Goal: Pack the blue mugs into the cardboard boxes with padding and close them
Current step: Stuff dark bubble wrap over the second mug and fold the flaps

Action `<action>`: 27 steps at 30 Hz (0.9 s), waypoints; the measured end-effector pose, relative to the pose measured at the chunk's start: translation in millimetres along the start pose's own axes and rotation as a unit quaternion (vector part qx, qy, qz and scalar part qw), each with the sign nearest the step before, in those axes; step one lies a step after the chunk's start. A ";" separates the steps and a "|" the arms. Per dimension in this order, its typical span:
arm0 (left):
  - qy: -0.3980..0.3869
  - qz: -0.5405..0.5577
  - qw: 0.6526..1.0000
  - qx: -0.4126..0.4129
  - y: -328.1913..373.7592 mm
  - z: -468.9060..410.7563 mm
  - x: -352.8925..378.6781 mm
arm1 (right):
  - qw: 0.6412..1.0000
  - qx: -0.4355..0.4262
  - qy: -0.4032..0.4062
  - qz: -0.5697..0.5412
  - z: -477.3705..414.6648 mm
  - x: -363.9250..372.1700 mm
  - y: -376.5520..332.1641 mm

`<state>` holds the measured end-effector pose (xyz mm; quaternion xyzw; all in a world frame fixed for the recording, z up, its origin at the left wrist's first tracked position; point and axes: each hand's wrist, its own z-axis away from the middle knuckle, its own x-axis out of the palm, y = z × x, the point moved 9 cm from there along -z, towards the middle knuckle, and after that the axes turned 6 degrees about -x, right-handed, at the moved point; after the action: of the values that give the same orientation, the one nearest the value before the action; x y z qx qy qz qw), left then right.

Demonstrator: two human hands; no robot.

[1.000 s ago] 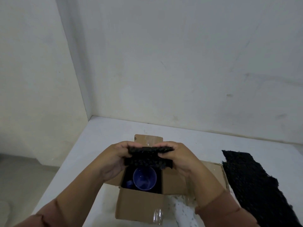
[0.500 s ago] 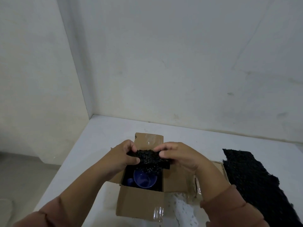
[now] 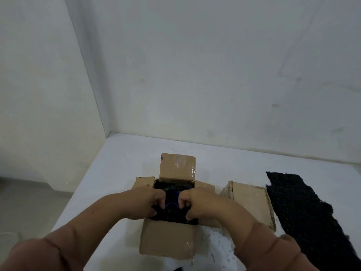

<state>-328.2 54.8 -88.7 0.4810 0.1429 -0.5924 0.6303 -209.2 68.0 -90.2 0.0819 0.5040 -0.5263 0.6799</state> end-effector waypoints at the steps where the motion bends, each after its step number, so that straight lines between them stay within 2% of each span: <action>1: -0.001 -0.009 1.000 0.001 -0.1 -2.8 0.3 | 1.000 0.001 -0.014 0.012 -2.8 1.8 -0.9; 5: -0.007 -0.066 0.998 -0.010 0.1 -12.9 2.4 | 0.997 -0.008 -0.049 0.061 -10.8 5.5 -9.9; 8: 0.004 -0.139 0.990 0.006 2.7 -18.5 6.0 | 0.990 -0.014 -0.014 0.137 -10.8 3.3 -15.0; 13: 0.034 -0.188 0.981 0.042 9.9 -18.5 10.9 | 0.967 -0.032 0.027 0.252 -4.4 9.0 -15.3; 16: 0.039 -0.181 0.982 0.044 10.4 -18.5 10.2 | 0.980 -0.045 0.018 0.191 -0.1 5.7 -7.0; 19: -0.006 -0.087 0.996 -0.002 4.3 -18.6 7.0 | 0.995 -0.018 -0.009 0.094 -0.5 5.6 -1.2; 22: -0.050 -0.055 0.997 -0.003 8.1 -18.5 10.9 | 0.994 -0.018 -0.030 0.100 -2.0 7.8 -6.7; 27: -0.073 -0.005 0.997 0.014 5.8 -18.3 12.3 | 0.997 -0.003 -0.063 0.053 -0.9 5.6 -10.7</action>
<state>-312.8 60.5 -104.5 0.4445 0.0907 -0.6307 0.6296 -218.6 60.4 -90.4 0.0730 0.4570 -0.4920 0.7374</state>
